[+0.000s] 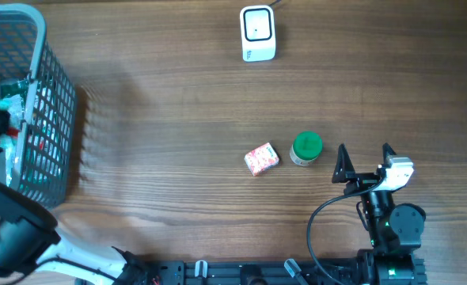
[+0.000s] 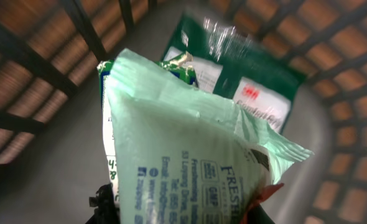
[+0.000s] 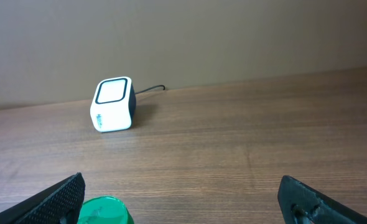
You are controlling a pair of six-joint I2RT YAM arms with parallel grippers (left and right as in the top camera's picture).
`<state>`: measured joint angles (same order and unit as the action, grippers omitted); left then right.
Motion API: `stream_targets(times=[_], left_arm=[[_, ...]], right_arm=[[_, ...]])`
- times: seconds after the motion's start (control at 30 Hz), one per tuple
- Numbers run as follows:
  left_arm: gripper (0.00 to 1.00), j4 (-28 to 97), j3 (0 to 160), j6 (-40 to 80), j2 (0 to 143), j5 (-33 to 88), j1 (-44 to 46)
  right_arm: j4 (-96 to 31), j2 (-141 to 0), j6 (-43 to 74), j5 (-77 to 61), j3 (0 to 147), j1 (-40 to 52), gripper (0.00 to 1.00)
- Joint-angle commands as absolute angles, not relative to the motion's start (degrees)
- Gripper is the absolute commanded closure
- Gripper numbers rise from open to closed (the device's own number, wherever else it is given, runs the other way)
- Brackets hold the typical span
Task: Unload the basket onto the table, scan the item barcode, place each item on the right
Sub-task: 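Carry the packets out and drop them on the table center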
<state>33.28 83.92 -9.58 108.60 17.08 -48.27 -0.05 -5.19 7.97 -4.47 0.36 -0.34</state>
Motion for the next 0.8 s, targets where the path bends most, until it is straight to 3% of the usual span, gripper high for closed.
stream_targets(times=[0.0, 0.3, 0.47, 0.57, 0.77], left_arm=[[0.96, 31.7, 89.2, -1.8, 100.1, 18.6, -47.9], [0.96, 31.7, 98.3, 7.4, 80.3, 18.6, -40.3], [0.96, 50.2, 98.3, 12.9, 76.3, 17.8, -22.0], [0.96, 62.6, 96.2, 13.5, 81.3, 7.4, -5.2], [0.96, 60.9, 83.4, 24.0, 94.0, -1.7, 15.1]], right_arm=[[0.1, -5.1, 9.0, -3.9, 0.3, -0.6, 0.00], [0.1, -5.1, 9.0, -3.9, 0.3, -0.6, 0.00], [0.1, -5.1, 9.0, -3.9, 0.3, -0.6, 0.00], [0.1, -5.1, 9.0, -3.9, 0.3, -0.6, 0.00], [0.1, -5.1, 9.0, -3.9, 0.3, -0.6, 0.00]])
